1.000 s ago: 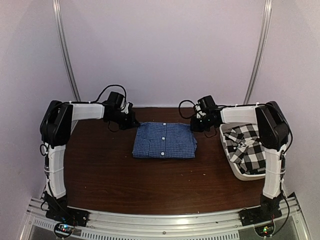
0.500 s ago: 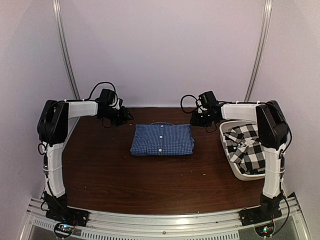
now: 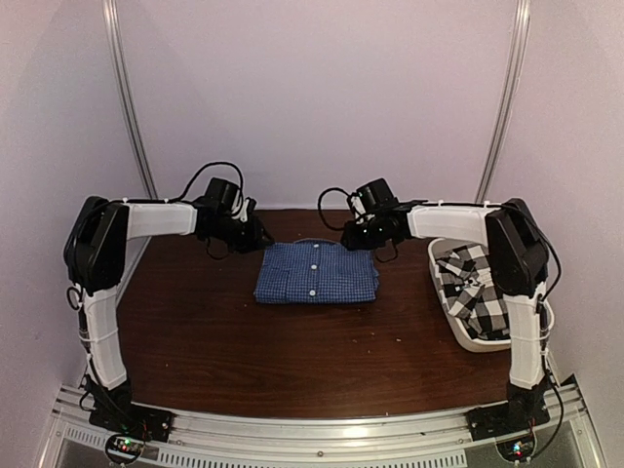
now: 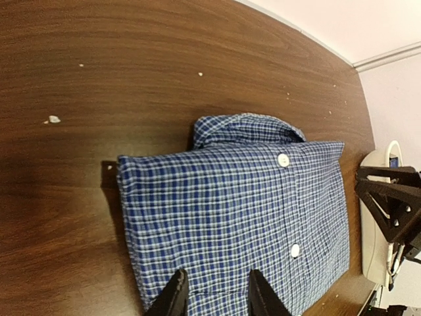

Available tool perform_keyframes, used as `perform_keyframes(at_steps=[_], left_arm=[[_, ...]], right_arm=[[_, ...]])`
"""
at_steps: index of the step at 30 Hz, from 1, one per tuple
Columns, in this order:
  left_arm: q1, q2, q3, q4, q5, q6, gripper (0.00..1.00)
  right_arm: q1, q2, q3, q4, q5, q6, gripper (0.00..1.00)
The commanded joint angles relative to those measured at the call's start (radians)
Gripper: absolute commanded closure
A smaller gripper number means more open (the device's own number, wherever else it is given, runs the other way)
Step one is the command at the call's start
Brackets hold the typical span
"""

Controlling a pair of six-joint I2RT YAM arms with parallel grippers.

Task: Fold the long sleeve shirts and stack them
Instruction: Smooth out the square-folded shirt at the center of the board.

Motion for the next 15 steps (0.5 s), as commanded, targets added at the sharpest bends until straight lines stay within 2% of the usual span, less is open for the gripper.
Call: perform_keyframes(at_steps=[1,10,15], left_arm=[[-0.006,0.079,0.07,0.067,0.029,0.007,0.7],[-0.003,0.294,0.276,0.027,0.024,0.011,0.74],[0.003,0.326,0.326,0.0,0.01,0.006,0.75]], right_arm=[[-0.016,0.083,0.075,0.001,-0.004,-0.021,0.67],[-0.061,0.207,0.182,-0.028,-0.045,-0.007,0.67],[-0.078,0.231,0.204,-0.065,-0.046,-0.007,0.67]])
